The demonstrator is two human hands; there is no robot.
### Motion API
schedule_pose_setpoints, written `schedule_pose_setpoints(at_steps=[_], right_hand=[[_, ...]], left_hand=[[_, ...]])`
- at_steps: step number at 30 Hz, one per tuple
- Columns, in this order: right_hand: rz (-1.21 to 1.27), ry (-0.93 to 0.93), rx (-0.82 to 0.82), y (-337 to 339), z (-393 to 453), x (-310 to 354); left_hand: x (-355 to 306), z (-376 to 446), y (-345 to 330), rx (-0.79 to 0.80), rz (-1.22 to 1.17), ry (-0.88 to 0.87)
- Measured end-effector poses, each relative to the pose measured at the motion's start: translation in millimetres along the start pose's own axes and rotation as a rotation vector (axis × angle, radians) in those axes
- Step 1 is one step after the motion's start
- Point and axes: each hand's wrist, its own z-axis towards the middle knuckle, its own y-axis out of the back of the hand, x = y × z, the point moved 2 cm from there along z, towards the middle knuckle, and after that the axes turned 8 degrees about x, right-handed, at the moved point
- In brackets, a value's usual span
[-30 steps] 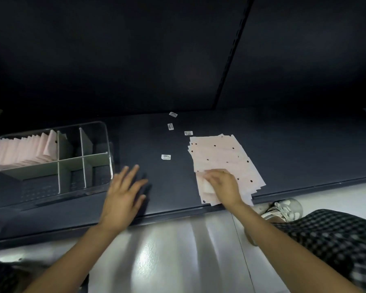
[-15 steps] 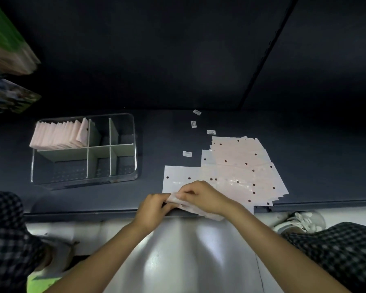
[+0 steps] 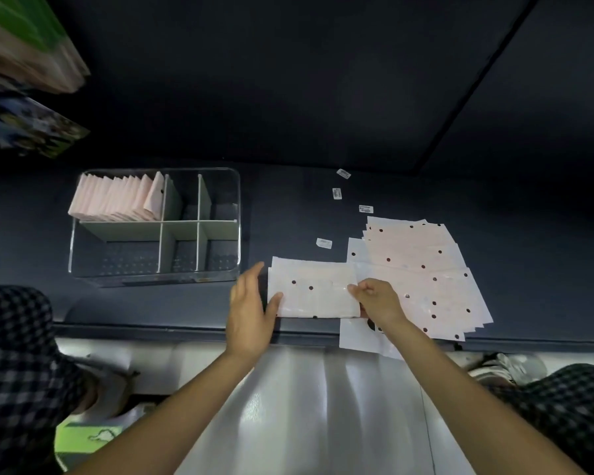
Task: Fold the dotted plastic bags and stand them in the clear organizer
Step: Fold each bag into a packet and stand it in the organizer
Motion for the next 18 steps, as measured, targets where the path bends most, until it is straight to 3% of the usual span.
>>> schedule_pose_setpoints(at_steps=[2,4,6,9,15,18], right_hand=[[-0.026,-0.025,-0.015,0,2,3],[-0.056,-0.039,-0.004,-1,4,4],[-0.068,-0.042,0.018,-1,5,5],[-0.071,-0.034,0.049,-1,5,5],[-0.148,-0.035,0.037,-1,2,7],[-0.350,0.065,-0.103,-4,-6,4]], left_hand=[[-7,-9,-6,0.031,0.222,-0.195],[-7,-22,-20,0.226,0.407,-0.325],[1,-34,-31,0.359,0.586,-0.377],[9,-44,-36,0.436,0.785,-0.367],[27,-45,-37,0.546,0.839,-0.364],[27,-44,-35,0.542,0.853,-0.391]])
